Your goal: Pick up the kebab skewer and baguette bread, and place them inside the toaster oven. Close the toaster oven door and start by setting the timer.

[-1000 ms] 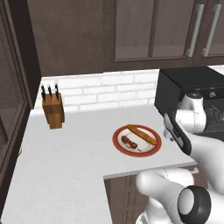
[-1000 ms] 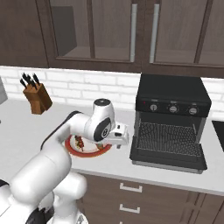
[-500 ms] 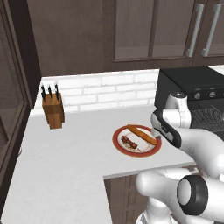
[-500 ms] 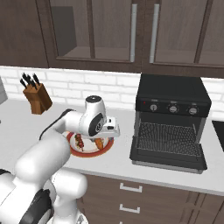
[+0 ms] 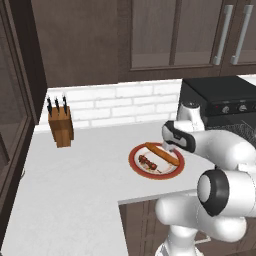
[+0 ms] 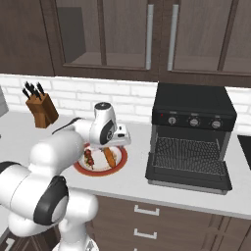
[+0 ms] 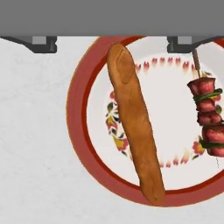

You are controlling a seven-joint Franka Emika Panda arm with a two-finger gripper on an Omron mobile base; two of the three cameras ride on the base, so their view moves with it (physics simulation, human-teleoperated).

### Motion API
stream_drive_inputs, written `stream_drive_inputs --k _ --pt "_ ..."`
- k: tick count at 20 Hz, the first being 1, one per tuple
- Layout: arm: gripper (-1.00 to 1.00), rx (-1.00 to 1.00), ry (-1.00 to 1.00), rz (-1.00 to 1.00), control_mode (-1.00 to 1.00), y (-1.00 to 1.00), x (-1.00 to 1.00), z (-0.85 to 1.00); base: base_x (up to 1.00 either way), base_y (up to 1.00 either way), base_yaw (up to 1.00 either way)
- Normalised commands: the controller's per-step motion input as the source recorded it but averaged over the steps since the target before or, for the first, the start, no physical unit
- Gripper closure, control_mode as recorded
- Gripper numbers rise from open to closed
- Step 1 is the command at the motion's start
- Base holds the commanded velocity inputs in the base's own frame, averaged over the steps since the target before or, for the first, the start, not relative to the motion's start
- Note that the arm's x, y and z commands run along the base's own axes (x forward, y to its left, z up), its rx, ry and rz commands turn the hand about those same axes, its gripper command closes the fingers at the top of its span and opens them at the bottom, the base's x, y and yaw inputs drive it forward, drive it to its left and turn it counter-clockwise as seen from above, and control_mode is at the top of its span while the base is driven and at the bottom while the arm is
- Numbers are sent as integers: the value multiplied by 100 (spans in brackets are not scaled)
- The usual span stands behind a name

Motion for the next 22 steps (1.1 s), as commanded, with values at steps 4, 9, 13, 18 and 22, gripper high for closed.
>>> stream_drive_inputs --k 4,9,13,18,22 --pt "-100 0 -1 3 -100 4 26 -4 0 0 0" --pt "-100 0 0 5 -100 28 -2 -16 0 0 0" --pt "-100 0 0 0 -100 54 0 -24 0 0 0" --pt "-100 0 -1 0 -100 5 3 -23 0 0 0" --pt "-100 0 0 0 -100 0 29 -12 0 0 0"
